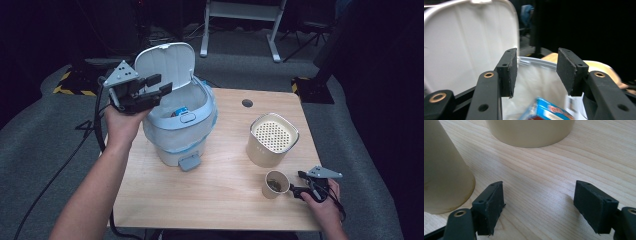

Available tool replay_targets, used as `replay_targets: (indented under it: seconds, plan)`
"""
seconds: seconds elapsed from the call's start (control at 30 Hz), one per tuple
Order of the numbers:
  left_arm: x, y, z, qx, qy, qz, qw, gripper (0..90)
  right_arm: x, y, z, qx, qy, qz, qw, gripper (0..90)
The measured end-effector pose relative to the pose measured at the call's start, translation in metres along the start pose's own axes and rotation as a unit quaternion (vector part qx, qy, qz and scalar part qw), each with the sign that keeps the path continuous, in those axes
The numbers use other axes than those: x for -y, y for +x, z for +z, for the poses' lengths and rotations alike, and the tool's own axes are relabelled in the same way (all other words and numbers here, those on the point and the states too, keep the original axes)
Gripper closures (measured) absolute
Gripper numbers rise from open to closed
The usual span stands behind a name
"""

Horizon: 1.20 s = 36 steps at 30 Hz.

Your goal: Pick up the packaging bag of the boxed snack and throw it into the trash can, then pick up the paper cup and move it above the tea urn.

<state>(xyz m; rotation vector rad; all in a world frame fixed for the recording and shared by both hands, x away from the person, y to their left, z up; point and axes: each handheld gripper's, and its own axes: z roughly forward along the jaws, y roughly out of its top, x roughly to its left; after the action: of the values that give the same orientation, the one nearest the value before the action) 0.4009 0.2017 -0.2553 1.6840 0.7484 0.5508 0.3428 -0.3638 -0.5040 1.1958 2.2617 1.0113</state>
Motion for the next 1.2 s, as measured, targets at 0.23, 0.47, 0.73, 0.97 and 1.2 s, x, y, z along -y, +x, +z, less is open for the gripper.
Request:
replay_targets:
  seconds: [0.23, 0.47, 0.73, 0.97, 1.2]
  plan:
    - [0.019, -0.015, -0.026, 0.058, 0.005, 0.016, 0.9982, 50.8, 0.0, 0.0, 0.0, 0.0, 0.0, 0.0, 1.0, 24.5]
    - [0.037, -0.03, -0.038, 0.091, 0.02, 0.026, 0.9953, 50.0, 0.0, 0.0, 0.0, -0.001, 0.001, 0.0, 1.0, 24.5]
    - [0.073, -0.055, -0.045, 0.119, 0.041, 0.041, 0.9912, 49.8, -0.001, 0.001, -0.003, -0.019, 0.012, -0.017, 0.9996, 25.4]
    - [0.104, -0.058, -0.044, 0.125, 0.073, 0.039, 0.9887, 49.6, -0.006, 0.008, -0.017, -0.04, 0.013, -0.036, 0.9985, 25.3]
    - [0.145, -0.06, -0.035, 0.118, 0.113, 0.033, 0.986, 48.4, -0.003, 0.015, -0.028, -0.063, 0.014, -0.049, 0.9967, 25.7]
